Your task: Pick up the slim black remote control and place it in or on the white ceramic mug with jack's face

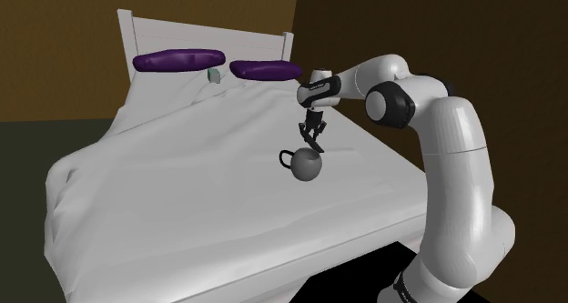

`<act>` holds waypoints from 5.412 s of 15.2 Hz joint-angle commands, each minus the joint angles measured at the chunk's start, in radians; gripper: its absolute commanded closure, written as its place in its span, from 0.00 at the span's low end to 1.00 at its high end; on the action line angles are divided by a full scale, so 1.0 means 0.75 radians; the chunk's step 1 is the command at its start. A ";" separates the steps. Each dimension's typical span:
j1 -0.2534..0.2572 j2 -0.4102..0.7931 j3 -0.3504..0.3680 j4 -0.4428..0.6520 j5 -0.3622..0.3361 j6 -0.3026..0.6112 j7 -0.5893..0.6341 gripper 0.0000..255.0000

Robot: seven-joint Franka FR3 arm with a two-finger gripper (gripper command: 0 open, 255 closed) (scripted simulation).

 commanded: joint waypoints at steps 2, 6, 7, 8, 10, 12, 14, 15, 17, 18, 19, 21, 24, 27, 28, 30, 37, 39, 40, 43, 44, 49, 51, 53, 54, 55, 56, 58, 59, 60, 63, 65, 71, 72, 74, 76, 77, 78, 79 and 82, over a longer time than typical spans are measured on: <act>-0.002 0.005 -0.002 0.002 -0.001 -0.001 0.001 1.00; -0.001 0.002 -0.002 -0.001 -0.002 -0.002 0.001 1.00; -0.002 0.002 -0.002 -0.003 -0.001 0.000 0.000 1.00; -0.001 -0.006 -0.004 0.003 -0.003 -0.013 0.001 1.00; 0.000 -0.021 -0.006 0.015 -0.007 -0.040 0.001 1.00; 0.001 -0.035 -0.008 0.029 -0.010 -0.068 0.001 1.00; 0.001 -0.048 -0.011 0.045 -0.013 -0.097 0.002 1.00; 0.002 -0.054 -0.012 0.054 -0.014 -0.111 0.002 1.00; 0.002 -0.066 -0.013 0.072 -0.017 -0.141 0.002 1.00; 0.002 -0.072 -0.014 0.081 -0.018 -0.155 0.002 1.00; 0.002 -0.076 -0.015 0.092 -0.020 -0.171 0.002 1.00; 0.002 -0.086 -0.017 0.113 -0.022 -0.201 0.002 1.00; 0.001 -0.099 -0.019 0.147 -0.025 -0.248 0.002 1.00; -0.001 -0.108 -0.021 0.187 -0.027 -0.296 0.001 1.00; -0.001 -0.110 -0.022 0.201 -0.028 -0.313 0.001 1.00; -0.003 -0.114 -0.023 0.231 -0.029 -0.346 0.000 1.00; -0.012 -0.117 -0.025 0.354 -0.030 -0.470 -0.003 1.00; -0.015 -0.113 -0.026 0.395 -0.029 -0.508 -0.004 1.00; -0.017 -0.112 -0.026 0.412 -0.029 -0.524 -0.005 1.00; 0.068 -0.285 -0.026 0.143 -0.072 -0.428 0.060 1.00; 0.093 -0.336 -0.024 0.067 -0.087 -0.403 0.084 1.00; 0.202 -0.560 0.001 -0.251 -0.154 -0.311 0.217 1.00; 0.238 -0.639 0.018 -0.357 -0.179 -0.285 0.275 1.00; 0.272 -0.714 0.038 -0.453 -0.200 -0.265 0.335 1.00; 0.288 -0.749 0.049 -0.498 -0.209 -0.257 0.365 1.00; 0.303 -0.783 0.061 -0.541 -0.218 -0.250 0.395 1.00; 0.318 -0.816 0.074 -0.582 -0.226 -0.243 0.426 1.00; 0.346 -0.879 0.102 -0.659 -0.239 -0.233 0.487 1.00; 0.360 -0.909 0.116 -0.695 -0.243 -0.229 0.518 1.00; 0.373 -0.938 0.132 -0.729 -0.247 -0.226 0.549 1.00; 0.381 -0.948 0.142 -0.778 -0.249 -0.189 0.571 1.00; 0.380 -0.939 0.142 -0.804 -0.249 -0.154 0.573 1.00; 0.378 -0.904 0.139 -0.876 -0.249 -0.048 0.578 1.00; 0.378 -0.895 0.138 -0.891 -0.249 -0.023 0.579 1.00; 0.378 -0.895 0.138 -0.891 -0.249 -0.023 0.579 1.00; 0.378 -0.895 0.138 -0.891 -0.249 -0.023 0.579 1.00; 0.378 -0.895 0.138 -0.891 -0.249 -0.023 0.579 1.00; 0.378 -0.895 0.138 -0.891 -0.249 -0.023 0.579 1.00; 0.378 -0.895 0.138 -0.891 -0.249 -0.023 0.579 1.00; 0.377 -0.895 0.138 -0.892 -0.249 -0.022 0.577 0.00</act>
